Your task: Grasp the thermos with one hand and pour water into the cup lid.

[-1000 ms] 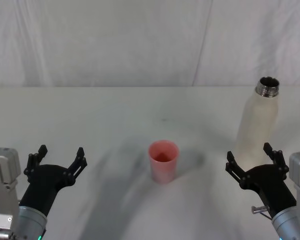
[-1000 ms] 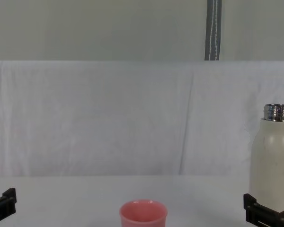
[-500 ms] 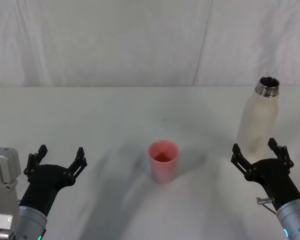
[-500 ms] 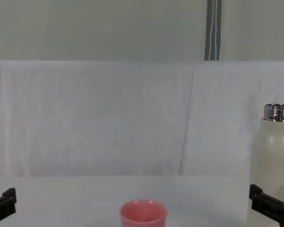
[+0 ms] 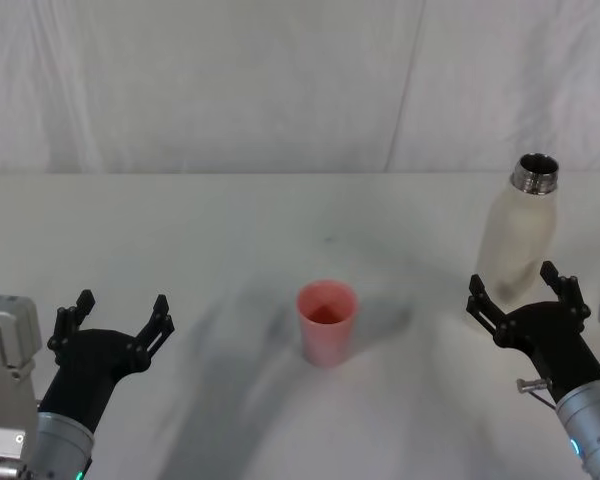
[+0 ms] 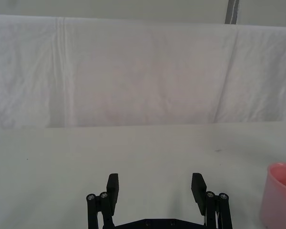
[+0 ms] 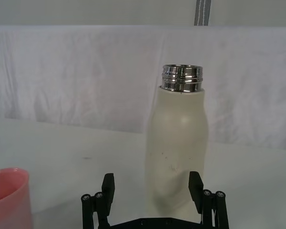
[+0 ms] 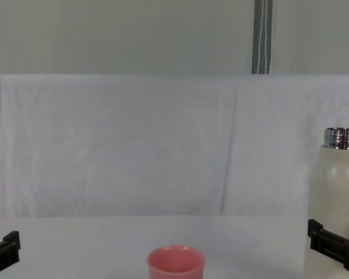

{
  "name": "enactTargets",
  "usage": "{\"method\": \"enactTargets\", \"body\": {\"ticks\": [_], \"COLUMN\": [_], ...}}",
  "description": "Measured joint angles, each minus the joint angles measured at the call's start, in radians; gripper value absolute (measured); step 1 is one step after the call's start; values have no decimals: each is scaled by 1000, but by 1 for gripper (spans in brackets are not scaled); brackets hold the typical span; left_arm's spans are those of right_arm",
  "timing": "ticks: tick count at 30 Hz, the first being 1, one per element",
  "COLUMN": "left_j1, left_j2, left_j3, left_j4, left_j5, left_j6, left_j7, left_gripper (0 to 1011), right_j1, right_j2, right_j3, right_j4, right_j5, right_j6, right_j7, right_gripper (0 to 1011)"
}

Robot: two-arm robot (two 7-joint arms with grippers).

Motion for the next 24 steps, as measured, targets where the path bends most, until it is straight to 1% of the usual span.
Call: {"method": "enactTargets", "body": {"ticks": [3, 11, 19, 24], "left_j1": [0, 0, 0, 0], "left_j2": [0, 0, 0, 0], "left_j3": [0, 0, 0, 0], "left_j4": [0, 0, 0, 0], "left_j5": [0, 0, 0, 0], "left_j6": [0, 0, 0, 0], "left_j7": [0, 0, 0, 0], "left_gripper": [1001, 1001, 1001, 1001], "right_j1": [6, 23, 41, 49], "right_j2": [-8, -22, -32, -40], "right_j3": [11, 31, 49, 62], "right_j4": [5, 24, 51, 64], "right_j5": [-11, -15, -9, 4], "right_j6": [4, 8, 7, 6], "right_j7": [3, 13, 20, 23], "right_gripper": [1003, 1003, 1003, 1003]}}
